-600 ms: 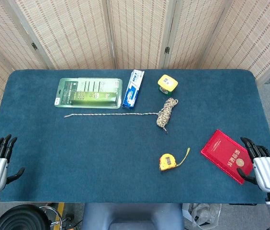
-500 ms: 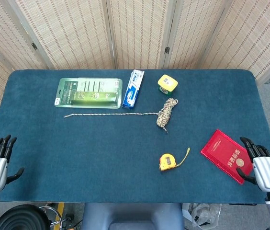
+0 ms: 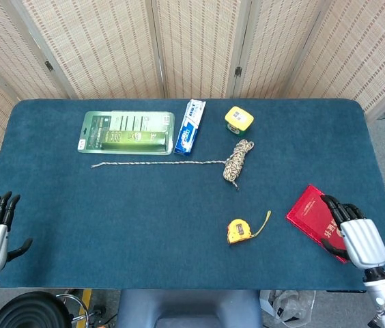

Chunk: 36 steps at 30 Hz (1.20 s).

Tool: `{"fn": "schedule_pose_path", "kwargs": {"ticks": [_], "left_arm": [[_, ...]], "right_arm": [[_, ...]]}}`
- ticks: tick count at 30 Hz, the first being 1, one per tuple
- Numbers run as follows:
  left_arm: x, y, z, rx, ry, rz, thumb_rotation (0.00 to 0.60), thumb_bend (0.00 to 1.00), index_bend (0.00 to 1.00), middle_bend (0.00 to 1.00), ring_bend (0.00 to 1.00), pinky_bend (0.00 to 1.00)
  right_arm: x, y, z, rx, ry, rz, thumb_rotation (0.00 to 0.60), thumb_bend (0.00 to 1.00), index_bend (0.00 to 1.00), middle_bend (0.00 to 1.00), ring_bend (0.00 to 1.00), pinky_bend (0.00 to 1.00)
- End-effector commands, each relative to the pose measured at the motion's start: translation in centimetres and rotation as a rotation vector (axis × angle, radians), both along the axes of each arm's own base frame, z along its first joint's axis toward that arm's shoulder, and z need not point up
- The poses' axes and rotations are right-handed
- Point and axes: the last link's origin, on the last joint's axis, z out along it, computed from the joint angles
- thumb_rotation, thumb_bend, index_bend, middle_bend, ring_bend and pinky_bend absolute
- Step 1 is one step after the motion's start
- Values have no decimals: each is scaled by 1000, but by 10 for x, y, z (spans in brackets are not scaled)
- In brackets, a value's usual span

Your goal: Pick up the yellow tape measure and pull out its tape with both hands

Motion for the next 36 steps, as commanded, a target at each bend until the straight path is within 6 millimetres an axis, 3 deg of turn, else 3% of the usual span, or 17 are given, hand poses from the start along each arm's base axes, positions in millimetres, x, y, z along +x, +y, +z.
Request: {"fn": "schedule_pose_path", "kwargs": {"ticks": [1, 9, 19, 24, 36], "left_arm": [[1, 0, 0, -4, 1, -2, 600, 249, 72, 70, 48, 1], [-3, -2, 5, 0, -5, 13, 600, 248, 73, 70, 48, 1], [-5, -4, 9, 6, -7, 16, 600, 248, 78, 70, 48, 1], [-7, -5, 9, 2, -7, 21, 600, 249, 80, 70, 48, 1], [-9, -6, 7, 4, -7, 33, 600, 248, 83, 70, 48, 1]], "right_arm": [[19, -13, -19, 76, 6, 65, 600, 270, 2, 156, 238, 200], [56, -37, -69, 265, 48, 171, 600, 269, 0, 152, 212, 200], [77, -69, -123, 409, 92, 205, 600, 270, 4, 140, 197, 203], [80, -79, -141, 451, 116, 217, 600, 270, 30, 176, 205, 206], [78, -86, -162, 485, 203, 257, 600, 269, 88, 183, 220, 206]]}}
